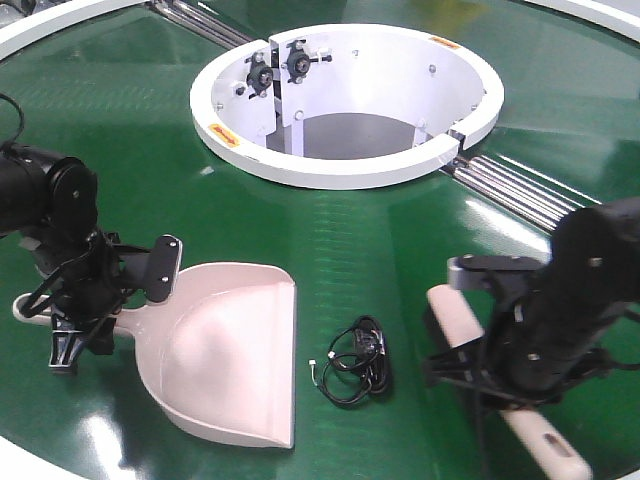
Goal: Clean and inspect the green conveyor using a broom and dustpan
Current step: 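Lift the brush with the right gripper toward the black cable, then sweep the black cable into the dustpan with the right-held brush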
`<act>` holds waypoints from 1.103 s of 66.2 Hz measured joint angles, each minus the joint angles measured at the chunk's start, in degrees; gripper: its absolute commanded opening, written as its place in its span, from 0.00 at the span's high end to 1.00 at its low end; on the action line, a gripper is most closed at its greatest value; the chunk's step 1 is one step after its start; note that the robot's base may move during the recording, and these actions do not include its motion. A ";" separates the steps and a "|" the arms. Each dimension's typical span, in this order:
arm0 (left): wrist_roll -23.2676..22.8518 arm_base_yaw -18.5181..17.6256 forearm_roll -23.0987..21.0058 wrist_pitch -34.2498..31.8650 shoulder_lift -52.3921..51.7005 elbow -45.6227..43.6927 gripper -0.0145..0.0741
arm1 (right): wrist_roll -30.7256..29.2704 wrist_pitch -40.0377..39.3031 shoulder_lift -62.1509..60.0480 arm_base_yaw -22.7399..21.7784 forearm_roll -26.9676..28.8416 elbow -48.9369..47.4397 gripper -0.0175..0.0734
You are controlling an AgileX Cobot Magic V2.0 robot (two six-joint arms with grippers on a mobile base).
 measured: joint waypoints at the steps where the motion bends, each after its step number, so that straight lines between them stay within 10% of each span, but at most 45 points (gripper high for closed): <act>1: 0.00 0.00 0.00 0.00 0.00 0.00 0.84 | 0.13 0.00 0.24 0.27 0.06 -0.10 0.81; 22: 0.00 0.00 0.00 0.00 0.00 0.00 0.84 | 1.32 -0.05 11.15 7.62 5.96 -4.81 0.81; 54: 0.00 0.00 0.14 -0.06 0.00 0.00 0.84 | -10.90 -0.44 26.43 15.53 29.08 -25.31 0.81; 73: 0.00 0.00 0.14 -0.06 0.00 0.00 0.84 | -12.30 0.80 30.94 16.73 30.74 -36.77 0.81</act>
